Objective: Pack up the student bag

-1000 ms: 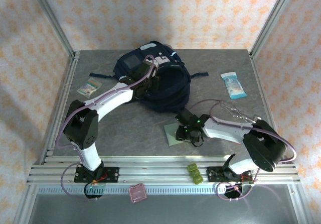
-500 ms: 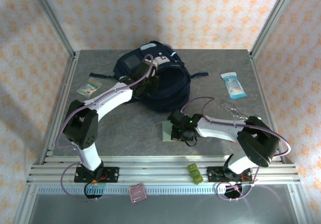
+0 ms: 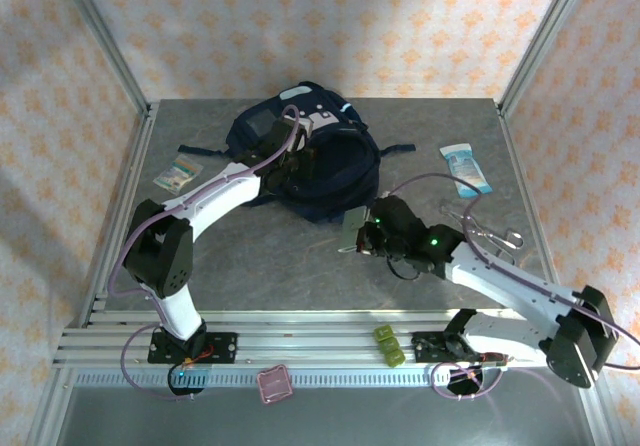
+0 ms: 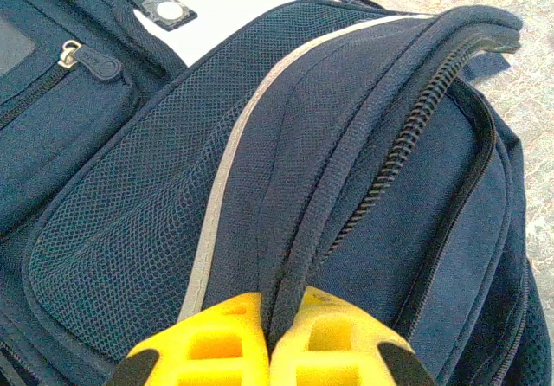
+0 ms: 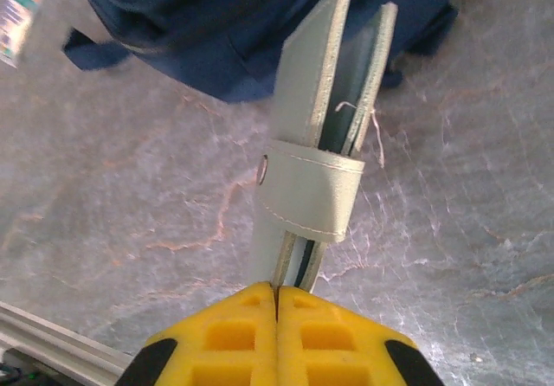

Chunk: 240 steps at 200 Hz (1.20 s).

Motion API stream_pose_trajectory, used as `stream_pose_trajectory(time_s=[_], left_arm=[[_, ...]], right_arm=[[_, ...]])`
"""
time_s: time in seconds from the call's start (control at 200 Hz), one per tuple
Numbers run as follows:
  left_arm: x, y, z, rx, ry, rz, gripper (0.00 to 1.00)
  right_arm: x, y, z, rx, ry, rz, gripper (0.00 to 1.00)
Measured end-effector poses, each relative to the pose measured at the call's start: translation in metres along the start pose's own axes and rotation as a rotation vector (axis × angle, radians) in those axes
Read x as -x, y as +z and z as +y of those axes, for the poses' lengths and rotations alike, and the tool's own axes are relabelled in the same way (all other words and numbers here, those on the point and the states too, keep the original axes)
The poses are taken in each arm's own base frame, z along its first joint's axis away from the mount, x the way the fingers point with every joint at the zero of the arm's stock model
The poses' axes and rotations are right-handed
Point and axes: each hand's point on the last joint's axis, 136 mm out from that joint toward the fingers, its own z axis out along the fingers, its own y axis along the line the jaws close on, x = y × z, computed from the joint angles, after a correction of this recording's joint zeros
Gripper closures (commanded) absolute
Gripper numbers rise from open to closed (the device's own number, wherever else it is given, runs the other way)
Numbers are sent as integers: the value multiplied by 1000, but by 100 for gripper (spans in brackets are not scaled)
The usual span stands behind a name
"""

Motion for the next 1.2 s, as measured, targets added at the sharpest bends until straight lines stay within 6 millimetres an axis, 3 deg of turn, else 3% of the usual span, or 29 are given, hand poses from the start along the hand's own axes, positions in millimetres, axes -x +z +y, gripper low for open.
stream_pose_trajectory(time_s=[0.25,0.42,0.656,0.871,1.051,1.201], left_arm=[[0,0,0,-12,-17,3,100],[0,0,-2,-27,-25,7,100],[9,-9,-7,-63,-41,-8,100],[15,-20,-17,-121,-67,-18,100],[13,-24,-24,-162,-88,-11,100],[8,-21,-29,-180,-104,-8,100]], right_arm=[[57,-35,19,113,48,-141,100],[87,-40,33,207,74,-209,100],[110,-1,51,303,117,-204,100],[131,41,41,315,203,-199,100],[154,60,37,368,286,-239,100],[160,79,41,422,357,-233,100]])
